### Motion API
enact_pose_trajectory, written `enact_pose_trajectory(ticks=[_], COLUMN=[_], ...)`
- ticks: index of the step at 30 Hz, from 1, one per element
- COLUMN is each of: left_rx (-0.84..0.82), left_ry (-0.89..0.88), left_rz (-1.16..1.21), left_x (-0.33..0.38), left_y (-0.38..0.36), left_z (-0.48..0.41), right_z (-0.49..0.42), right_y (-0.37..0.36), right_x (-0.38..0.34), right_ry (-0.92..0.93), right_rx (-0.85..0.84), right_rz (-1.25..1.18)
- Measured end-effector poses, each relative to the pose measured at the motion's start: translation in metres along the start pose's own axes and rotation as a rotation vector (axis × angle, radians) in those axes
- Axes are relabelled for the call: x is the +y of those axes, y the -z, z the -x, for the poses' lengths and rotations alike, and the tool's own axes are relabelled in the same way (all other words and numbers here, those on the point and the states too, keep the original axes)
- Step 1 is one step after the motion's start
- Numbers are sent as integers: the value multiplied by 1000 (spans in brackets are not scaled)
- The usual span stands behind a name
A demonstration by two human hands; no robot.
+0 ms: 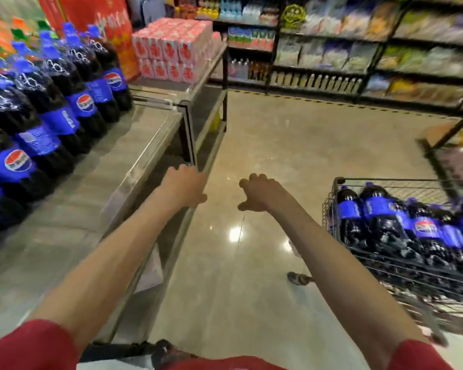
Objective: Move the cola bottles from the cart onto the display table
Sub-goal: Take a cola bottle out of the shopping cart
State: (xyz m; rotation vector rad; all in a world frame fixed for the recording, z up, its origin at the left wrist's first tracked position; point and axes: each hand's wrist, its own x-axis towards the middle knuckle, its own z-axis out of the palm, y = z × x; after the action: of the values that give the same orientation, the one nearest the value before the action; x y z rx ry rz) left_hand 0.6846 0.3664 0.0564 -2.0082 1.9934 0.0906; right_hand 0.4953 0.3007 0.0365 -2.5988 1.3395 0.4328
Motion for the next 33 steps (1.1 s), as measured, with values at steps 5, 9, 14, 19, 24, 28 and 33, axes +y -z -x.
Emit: enact_pose_trajectory(ticks=[5,9,14,19,24,28,33], left_rx=[-20,2,13,29,47,99,51], left_ry=[-153,-292,-509,-700,-834,-906,-960], left_rz=[-69,-147,-154,-145,-237,-211,-170], left_x=[96,167,261,354,431,490,556], left_y=[28,45,64,80,93,109,114], left_z=[-31,-65,-98,-121,-156,-183,-204], right_z=[45,87,141,196,234,258,279], right_y=[-24,-36,-51,-61,-71,-82,-103], right_x=[83,143,210,274,344,397,443], right_ry=[-186,-341,-515,-672,-796,-886,-940], right_rx=[-29,-15,-5,-27,-72,-74,-68], right_rz=[-78,-147,-199,-271,-332,-374,-419])
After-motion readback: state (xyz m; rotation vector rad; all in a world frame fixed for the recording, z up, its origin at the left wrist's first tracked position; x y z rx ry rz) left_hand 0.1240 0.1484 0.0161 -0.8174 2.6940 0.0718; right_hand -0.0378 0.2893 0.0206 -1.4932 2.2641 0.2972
